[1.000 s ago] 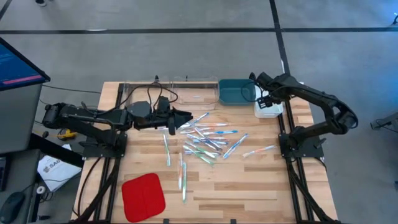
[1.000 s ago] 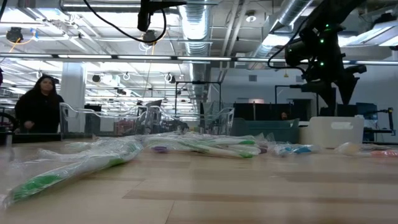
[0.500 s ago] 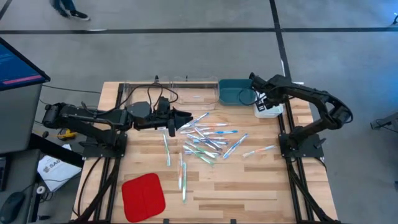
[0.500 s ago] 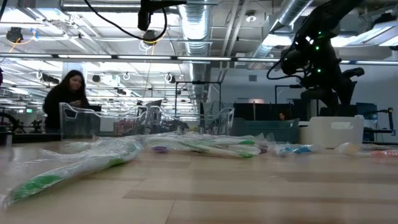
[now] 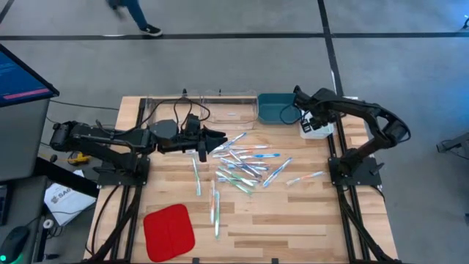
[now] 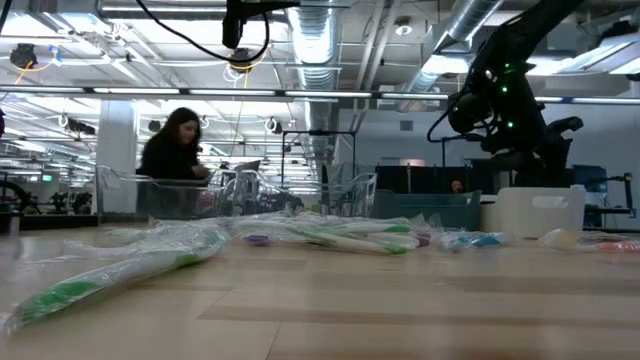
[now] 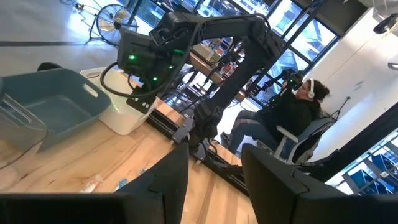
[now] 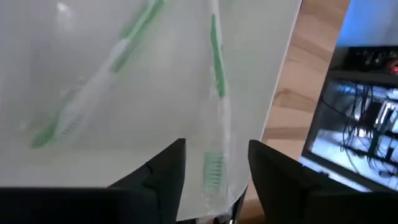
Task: Pick & Place Toothbrushes
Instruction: Adjust the green toothbrush in the white bin
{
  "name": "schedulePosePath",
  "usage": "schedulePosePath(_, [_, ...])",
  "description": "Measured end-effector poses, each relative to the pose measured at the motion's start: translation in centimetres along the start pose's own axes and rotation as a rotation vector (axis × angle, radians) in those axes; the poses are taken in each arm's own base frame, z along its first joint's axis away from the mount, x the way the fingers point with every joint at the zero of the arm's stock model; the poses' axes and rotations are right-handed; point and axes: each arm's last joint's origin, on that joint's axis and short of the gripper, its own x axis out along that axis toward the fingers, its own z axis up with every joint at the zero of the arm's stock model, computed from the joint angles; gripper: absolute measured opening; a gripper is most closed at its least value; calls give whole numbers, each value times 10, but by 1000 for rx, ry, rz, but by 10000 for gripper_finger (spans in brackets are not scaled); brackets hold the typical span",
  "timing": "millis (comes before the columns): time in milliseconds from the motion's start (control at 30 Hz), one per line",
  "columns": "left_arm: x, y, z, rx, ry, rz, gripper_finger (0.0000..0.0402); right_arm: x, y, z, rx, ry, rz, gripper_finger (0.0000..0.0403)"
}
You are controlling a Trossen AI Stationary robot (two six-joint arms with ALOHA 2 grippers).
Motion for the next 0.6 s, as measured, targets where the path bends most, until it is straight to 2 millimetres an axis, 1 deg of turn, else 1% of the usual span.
schedulePosePath(167, [0, 0, 0, 0, 7, -11, 144, 10, 2, 0, 5, 40, -21, 197])
schedulePosePath(300, [0, 0, 0, 0, 19, -28, 144, 15, 4, -2, -3, 60, -32, 206])
schedulePosePath(433, [0, 0, 0, 0, 24, -34, 144, 18, 5, -4, -7, 67, -33, 206])
schedulePosePath(600, [0, -1, 0, 0, 30, -44, 144, 18, 5, -4, -6, 64, -31, 194])
